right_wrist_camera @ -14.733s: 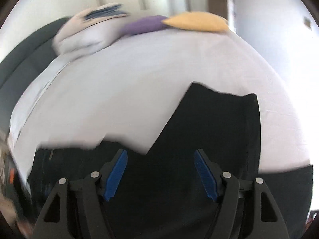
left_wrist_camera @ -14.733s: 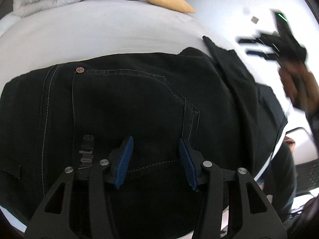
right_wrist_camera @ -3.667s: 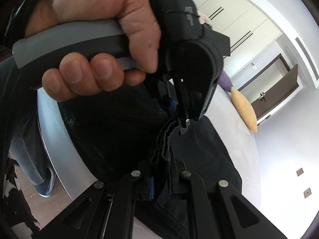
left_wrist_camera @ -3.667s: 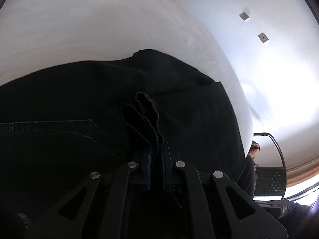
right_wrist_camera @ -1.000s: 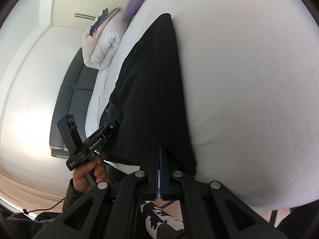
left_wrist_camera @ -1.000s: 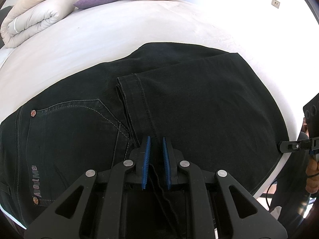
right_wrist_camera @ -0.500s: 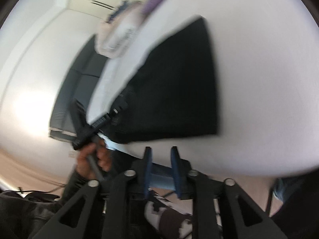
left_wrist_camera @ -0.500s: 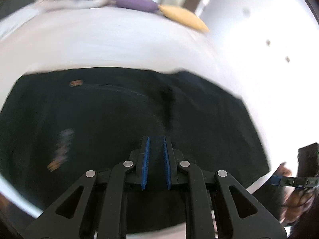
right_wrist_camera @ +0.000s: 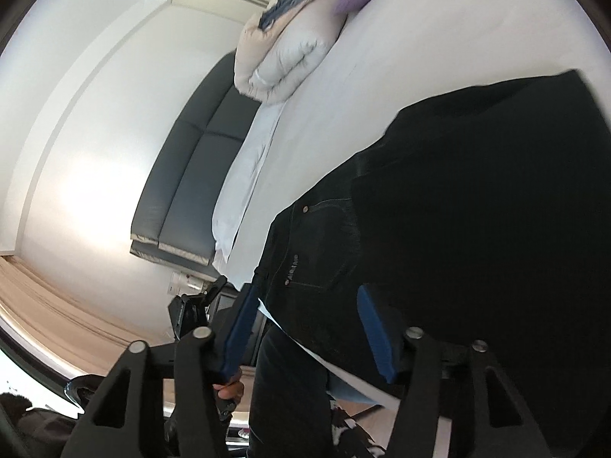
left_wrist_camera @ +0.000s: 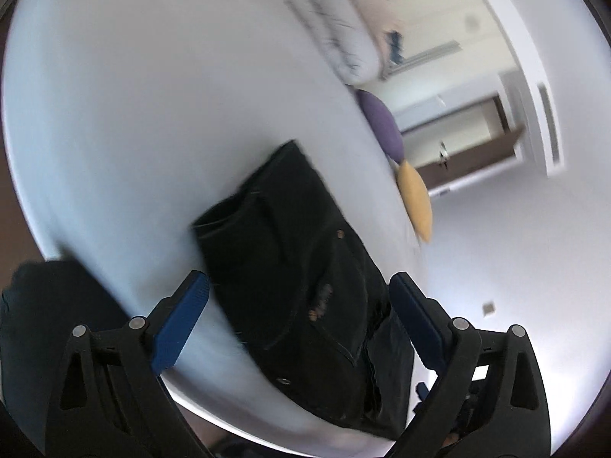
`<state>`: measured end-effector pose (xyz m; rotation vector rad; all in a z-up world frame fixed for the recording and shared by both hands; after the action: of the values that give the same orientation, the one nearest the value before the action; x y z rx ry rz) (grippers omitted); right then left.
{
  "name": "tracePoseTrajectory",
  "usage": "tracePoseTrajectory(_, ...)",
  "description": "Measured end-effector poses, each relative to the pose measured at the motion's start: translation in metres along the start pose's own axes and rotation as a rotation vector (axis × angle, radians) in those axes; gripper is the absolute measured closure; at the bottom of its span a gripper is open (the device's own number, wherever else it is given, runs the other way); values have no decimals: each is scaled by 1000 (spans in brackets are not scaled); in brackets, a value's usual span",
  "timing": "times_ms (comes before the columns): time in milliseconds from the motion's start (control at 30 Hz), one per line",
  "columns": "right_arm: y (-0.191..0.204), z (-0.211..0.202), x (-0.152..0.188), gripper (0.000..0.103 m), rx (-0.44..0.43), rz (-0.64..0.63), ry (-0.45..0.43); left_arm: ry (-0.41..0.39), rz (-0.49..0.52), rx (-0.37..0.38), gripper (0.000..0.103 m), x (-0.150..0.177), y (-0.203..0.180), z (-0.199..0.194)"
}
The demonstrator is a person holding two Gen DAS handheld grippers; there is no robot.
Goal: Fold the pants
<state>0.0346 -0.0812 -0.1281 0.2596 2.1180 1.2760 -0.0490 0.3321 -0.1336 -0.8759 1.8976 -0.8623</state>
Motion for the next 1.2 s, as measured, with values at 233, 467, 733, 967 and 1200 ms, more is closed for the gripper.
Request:
tracePoseTrajectory(233,2,27,-2,63,3,7,36,40,-109,18,8,6,22,16)
tracePoseTrajectory(467,-2,41,-2,68,-8,35,58,20,-198,88,9,5,34,42)
tracePoseTrajectory(733,1,71,-3,73,36,8,114,63,-273,93,74,7,44,72)
tracePoseTrajectory(967,-10,115,-8,75,211,-27,185,39,-164,97,82,0,33,67)
tracePoseTrajectory(1200,-25,126,-9,103,340,-43,187,2,-12,65,87,1,0,59)
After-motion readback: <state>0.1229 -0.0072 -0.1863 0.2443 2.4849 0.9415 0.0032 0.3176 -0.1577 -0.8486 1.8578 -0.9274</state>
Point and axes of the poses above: each gripper's, at about its wrist camera, not at the fingertips, and z roughly the way its jaws point, y to its left, x to its underside, the point moved 1 cm from there along z, roughly the way its jaws point, and after that the axes turned 15 degrees about -y, right-handed, at the moved point
